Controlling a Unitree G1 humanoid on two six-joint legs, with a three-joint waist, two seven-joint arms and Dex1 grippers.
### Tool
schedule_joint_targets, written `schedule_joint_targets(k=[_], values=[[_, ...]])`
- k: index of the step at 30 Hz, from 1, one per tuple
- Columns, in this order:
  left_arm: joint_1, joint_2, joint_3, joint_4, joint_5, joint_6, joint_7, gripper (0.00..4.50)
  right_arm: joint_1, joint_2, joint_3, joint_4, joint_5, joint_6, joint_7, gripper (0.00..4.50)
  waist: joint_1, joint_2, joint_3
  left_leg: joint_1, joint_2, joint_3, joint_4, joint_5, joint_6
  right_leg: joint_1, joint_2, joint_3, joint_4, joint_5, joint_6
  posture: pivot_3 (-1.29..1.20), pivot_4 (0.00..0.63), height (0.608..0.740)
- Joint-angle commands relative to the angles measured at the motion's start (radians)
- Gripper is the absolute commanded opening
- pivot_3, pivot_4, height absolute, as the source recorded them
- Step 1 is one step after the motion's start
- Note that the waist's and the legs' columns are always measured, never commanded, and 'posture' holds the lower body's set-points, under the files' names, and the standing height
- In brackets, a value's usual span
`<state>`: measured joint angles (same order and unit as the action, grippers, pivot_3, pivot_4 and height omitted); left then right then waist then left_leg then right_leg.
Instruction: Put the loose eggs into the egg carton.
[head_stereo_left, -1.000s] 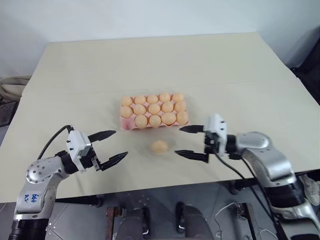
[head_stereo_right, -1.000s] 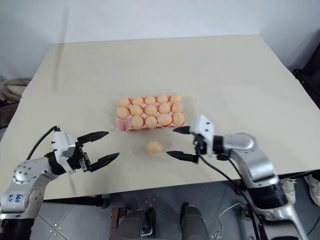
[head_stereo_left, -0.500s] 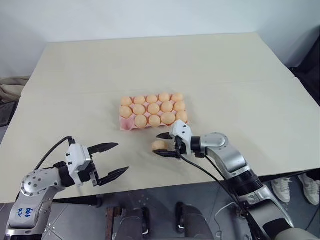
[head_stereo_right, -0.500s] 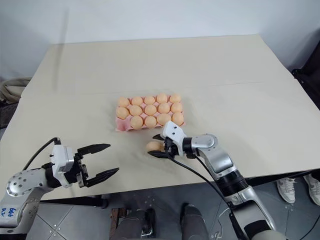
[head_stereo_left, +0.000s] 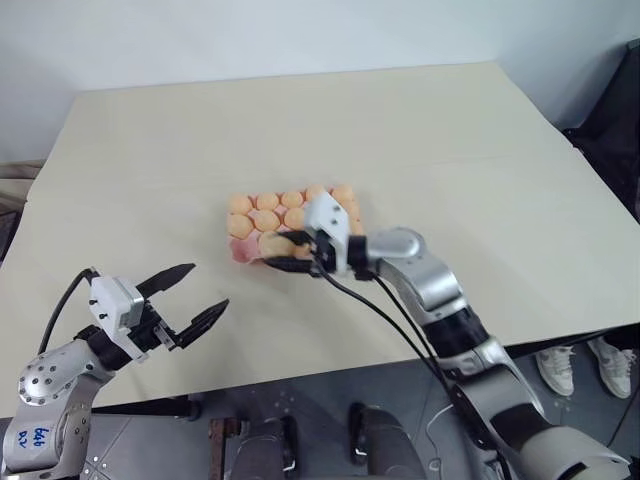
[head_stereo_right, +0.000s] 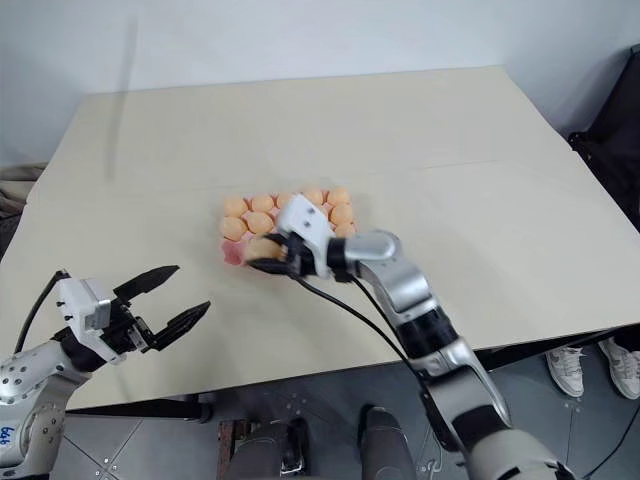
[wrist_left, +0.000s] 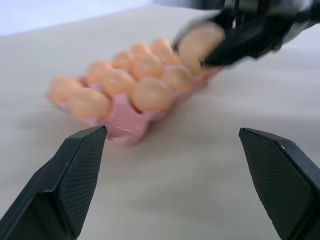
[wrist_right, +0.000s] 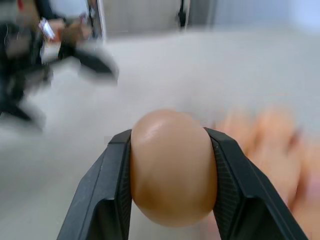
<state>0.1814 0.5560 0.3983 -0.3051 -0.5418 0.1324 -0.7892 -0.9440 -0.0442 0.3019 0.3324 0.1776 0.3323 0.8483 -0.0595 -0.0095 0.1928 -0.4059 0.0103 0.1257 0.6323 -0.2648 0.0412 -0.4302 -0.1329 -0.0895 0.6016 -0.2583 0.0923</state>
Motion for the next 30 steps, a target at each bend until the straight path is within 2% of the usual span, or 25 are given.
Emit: schedule_joint_targets(k=[1,7,10,15,18,21,24,30], values=[[0.03,-0.016,0.025,-0.03,-0.011,-0.011,0.018,4.5,-0.084,0.063,-0.013,0.189,-0.058,-0.072,-0.094,1.65,0.001,-0.001,0.0,0.0,0.0,0.0,0.0,0.001,-0.001,0.0,0.0,-0.001,0.001,0.0,0.0,0.0,0.15,0.74],[0.043,-0.028,0.02,-0.048,-0.008,-0.017,0.041,4.5,-0.192,0.149,-0.019,0.436,-0.107,-0.146,-0.137,1.65,0.0,-0.002,-0.001,-0.002,0.001,0.0,-0.001,0.001,-0.006,0.0,-0.001,-0.004,0.001,0.0,-0.001,0.0,0.15,0.74],[0.046,-0.033,0.02,-0.065,-0.006,-0.015,0.053,4.5,-0.201,0.168,-0.009,0.491,-0.13,-0.163,-0.119,2.65,-0.003,-0.002,-0.001,-0.001,0.002,0.0,-0.001,0.0,-0.007,-0.001,-0.001,-0.007,0.001,0.0,-0.001,0.0,0.15,0.74],[0.047,-0.03,0.022,-0.071,-0.007,-0.012,0.06,4.5,-0.188,0.179,-0.02,0.437,-0.116,-0.155,-0.07,4.39,-0.004,-0.002,-0.001,-0.001,0.004,0.0,-0.001,-0.002,-0.009,-0.002,-0.001,-0.012,0.003,-0.001,-0.002,0.0,0.15,0.74],[0.045,-0.029,0.018,-0.072,-0.006,-0.01,0.062,4.5,-0.176,0.163,-0.044,0.357,-0.086,-0.158,-0.041,4.48,-0.003,-0.002,-0.001,-0.002,0.004,0.0,-0.001,-0.002,-0.009,-0.002,-0.001,-0.013,0.003,-0.001,-0.002,0.0,0.15,0.74],[0.039,-0.025,0.01,-0.076,-0.01,0.002,0.062,4.5,-0.114,0.089,-0.078,0.18,-0.025,-0.142,0.051,4.48,0.001,-0.002,-0.001,-0.002,0.004,-0.001,-0.001,-0.002,-0.008,-0.001,-0.001,-0.014,0.003,-0.001,-0.002,0.0,0.15,0.74],[0.034,-0.012,0.0,-0.074,-0.007,0.016,0.053,4.5,-0.024,-0.011,-0.095,0.02,0.015,-0.134,0.123,4.48,0.013,-0.003,-0.002,-0.001,0.004,-0.002,0.0,-0.003,-0.007,0.001,-0.001,-0.015,0.003,-0.001,-0.002,0.0,0.15,0.74],[-0.007,0.018,-0.021,-0.027,0.018,0.013,0.03,4.5,0.257,-0.283,-0.196,-0.249,0.13,-0.112,0.262,4.48,0.03,-0.003,-0.002,-0.001,0.004,-0.001,0.001,-0.006,-0.006,0.002,-0.001,-0.016,0.0,-0.001,-0.002,0.0,0.15,0.74]])
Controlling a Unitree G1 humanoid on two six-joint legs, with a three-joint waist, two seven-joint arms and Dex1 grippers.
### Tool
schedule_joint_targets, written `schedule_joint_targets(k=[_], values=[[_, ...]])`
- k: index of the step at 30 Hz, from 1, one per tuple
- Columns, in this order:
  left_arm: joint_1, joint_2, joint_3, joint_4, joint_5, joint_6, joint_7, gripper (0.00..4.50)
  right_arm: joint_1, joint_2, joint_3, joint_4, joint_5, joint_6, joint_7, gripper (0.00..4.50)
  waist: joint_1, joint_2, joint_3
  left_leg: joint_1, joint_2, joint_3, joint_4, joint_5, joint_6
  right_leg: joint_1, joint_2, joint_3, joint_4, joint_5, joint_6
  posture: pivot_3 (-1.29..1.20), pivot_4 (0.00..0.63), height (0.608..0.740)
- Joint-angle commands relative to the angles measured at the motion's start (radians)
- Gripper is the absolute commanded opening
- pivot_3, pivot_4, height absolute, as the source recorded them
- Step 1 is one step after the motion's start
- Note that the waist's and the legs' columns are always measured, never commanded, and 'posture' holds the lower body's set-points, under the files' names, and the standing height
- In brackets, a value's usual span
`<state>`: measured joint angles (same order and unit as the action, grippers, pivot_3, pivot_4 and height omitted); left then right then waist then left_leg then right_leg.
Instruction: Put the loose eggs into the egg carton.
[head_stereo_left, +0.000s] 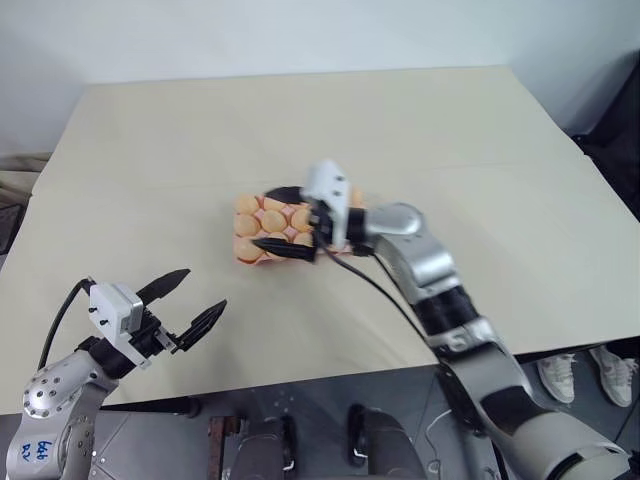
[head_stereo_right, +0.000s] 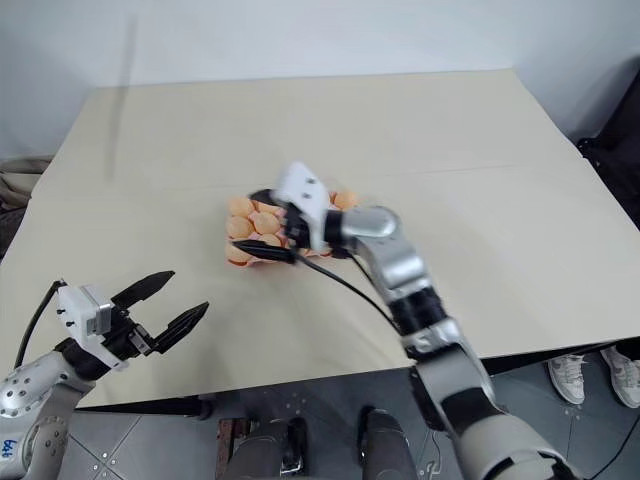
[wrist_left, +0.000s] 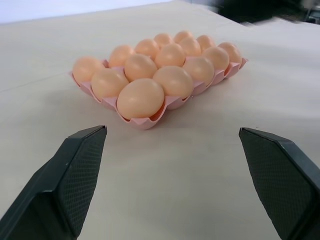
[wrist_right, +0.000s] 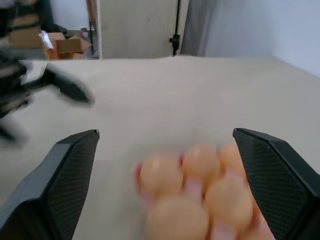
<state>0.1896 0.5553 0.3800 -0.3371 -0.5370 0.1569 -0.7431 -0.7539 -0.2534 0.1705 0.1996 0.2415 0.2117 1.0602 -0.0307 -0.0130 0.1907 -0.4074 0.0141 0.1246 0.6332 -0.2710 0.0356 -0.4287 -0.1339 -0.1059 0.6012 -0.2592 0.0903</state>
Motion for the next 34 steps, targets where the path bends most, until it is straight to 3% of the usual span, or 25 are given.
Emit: schedule_joint_targets(k=[1,5,11,34], values=[[-0.02,0.025,-0.008,0.015,0.024,-0.016,-0.02,4.5,0.107,-0.117,-0.08,-0.137,0.072,0.004,0.065,4.48,0.002,0.0,0.0,0.0,0.0,0.001,0.0,0.0,0.0,0.0,0.0,0.0,-0.001,0.0,0.0,0.0,0.15,0.74],[-0.031,0.031,-0.012,0.039,0.05,-0.043,-0.034,4.5,0.228,-0.262,-0.152,-0.135,0.08,-0.052,0.108,4.48,-0.001,0.0,0.0,0.001,0.002,0.008,0.0,-0.001,0.002,0.0,0.001,-0.005,-0.004,0.0,0.0,0.0,0.15,0.74],[-0.012,0.043,-0.011,0.051,0.071,-0.051,-0.053,4.5,0.335,-0.364,-0.265,-0.052,0.137,-0.148,0.188,4.48,0.003,0.0,0.0,0.004,0.003,0.015,0.006,-0.003,0.008,0.0,0.001,-0.004,-0.006,0.001,-0.001,0.0,0.15,0.74],[-0.083,0.025,-0.014,0.087,0.121,-0.076,0.021,4.5,0.528,-0.386,-0.359,-0.203,0.202,-0.14,0.052,4.48,0.006,0.001,0.0,0.002,0.007,0.015,0.011,-0.006,0.008,0.0,0.001,0.005,-0.008,0.003,-0.004,0.0,0.15,0.74]])
